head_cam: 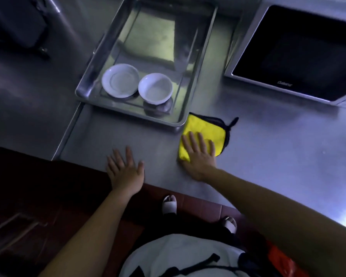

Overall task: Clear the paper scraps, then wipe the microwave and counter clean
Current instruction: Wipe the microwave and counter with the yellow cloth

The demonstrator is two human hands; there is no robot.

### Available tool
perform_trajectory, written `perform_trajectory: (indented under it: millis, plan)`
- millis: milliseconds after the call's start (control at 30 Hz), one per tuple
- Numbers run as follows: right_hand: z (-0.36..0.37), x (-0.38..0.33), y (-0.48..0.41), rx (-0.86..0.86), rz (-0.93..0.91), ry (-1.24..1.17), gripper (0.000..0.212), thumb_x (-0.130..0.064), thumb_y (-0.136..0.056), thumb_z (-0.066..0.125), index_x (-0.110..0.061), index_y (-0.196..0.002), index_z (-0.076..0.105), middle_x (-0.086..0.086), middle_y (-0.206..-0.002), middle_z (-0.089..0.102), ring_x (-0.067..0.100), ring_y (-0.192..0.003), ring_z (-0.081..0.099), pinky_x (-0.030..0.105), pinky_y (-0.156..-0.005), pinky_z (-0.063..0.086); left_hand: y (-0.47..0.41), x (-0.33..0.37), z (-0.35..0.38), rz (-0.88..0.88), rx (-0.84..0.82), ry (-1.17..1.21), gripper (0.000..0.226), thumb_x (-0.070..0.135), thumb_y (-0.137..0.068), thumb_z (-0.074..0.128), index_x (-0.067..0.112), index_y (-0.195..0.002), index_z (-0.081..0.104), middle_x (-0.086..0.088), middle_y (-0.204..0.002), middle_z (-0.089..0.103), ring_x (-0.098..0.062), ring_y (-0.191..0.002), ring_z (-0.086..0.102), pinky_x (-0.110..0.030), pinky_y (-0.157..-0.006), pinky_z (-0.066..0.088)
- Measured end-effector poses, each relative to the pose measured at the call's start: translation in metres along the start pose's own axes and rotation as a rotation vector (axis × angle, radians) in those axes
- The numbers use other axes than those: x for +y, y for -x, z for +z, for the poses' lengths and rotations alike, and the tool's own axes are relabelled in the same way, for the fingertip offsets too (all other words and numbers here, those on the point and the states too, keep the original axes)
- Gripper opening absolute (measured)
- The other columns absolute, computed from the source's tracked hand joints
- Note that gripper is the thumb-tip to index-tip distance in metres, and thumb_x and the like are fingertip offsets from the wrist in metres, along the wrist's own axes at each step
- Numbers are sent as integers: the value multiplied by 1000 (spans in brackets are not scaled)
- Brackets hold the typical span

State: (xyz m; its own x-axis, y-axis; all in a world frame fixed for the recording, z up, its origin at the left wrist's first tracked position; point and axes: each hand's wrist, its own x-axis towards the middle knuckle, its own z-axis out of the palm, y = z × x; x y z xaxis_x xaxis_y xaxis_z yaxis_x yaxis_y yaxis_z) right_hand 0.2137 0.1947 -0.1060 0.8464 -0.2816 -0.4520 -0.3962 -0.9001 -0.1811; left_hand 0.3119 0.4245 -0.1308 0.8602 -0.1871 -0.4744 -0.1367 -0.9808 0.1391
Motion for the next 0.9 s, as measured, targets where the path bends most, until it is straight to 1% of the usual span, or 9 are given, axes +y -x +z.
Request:
perform_trajectory:
  millis: [100, 200, 300, 400, 500, 633, 767, 833, 900]
  plan:
    - [24, -31, 31, -36, -182, 147, 84, -62, -83, 16, -32, -157, -11, -5, -160, -24, 29, -151, -19, 58, -117, -8, 2, 1, 2, 30, 17, 10, 74, 57, -99, 23, 26, -157, -12, -18, -162, -21, -40, -149, -20, -53, -119, -12]
    - [31, -27, 56, -54, -349, 263, 86, -59, -82, 21, -29, -159, -5, -1, -164, -15, 32, -150, -17, 57, -117, -9, 3, -1, 4, 68, 64, 27, 77, 56, -99, 28, 24, -158, -9, -22, -162, -17, -43, -148, -17, -55, -118, -10]
    - [27, -2, 80, -76, -410, 297, 85, -56, -82, 26, -32, -158, -3, -4, -165, -11, 29, -151, -15, 53, -118, -10, 1, -5, 6, 92, 61, 32, 78, 60, -97, 24, 25, -157, -11, -21, -162, -19, -42, -148, -19, -55, -117, -12]
    - [23, 9, 104, -86, -312, 221, 81, -55, -83, 23, -33, -157, -2, -5, -165, -7, 28, -152, -12, 53, -121, -3, -1, -8, 8, 97, 66, 46, 78, 63, -96, 23, 27, -157, -12, -19, -162, -20, -40, -148, -20, -52, -115, -16]
    - [27, -14, 120, -126, -72, 101, 72, -51, -95, 25, -38, -150, -20, -7, -163, -22, 23, -150, -23, 51, -121, -7, 1, -7, 8, 92, 75, 58, 79, 63, -96, 27, 27, -158, -7, -19, -163, -17, -40, -149, -17, -50, -115, -16]
    - [28, -88, 108, -146, 379, -416, 63, -49, -104, 27, -43, -154, -12, -14, -162, -24, 14, -149, -25, 46, -119, -12, 3, -6, 5, 94, 73, 66, 79, 63, -96, 28, 27, -158, -4, -19, -164, -16, -41, -149, -16, -50, -115, -15]
    - [-2, -127, 73, -155, 550, -947, 55, -47, -105, 30, -38, -157, 12, -13, -166, -3, 15, -153, -9, 44, -120, -3, 2, -8, 3, 106, 47, 76, 78, 64, -95, 25, 29, -157, -8, -16, -163, -21, -38, -148, -21, -51, -117, -16]
    - [-23, -127, 66, -180, 573, -1394, 53, -41, -106, 37, -22, -155, 31, 1, -160, 29, 29, -150, 21, 46, -121, 16, 3, -9, -1, 110, 22, 77, 78, 65, -96, 23, 31, -157, -12, -14, -162, -26, -37, -148, -24, -51, -118, -15]
    - [-44, -111, 71, -207, 531, -1853, 51, -42, -104, 40, -10, -143, 49, 12, -140, 55, 38, -118, 56, 50, -111, 35, 2, -11, -6, 121, -15, 77, 77, 66, -97, 21, 33, -155, -17, -12, -160, -30, -35, -147, -28, -50, -118, -16]
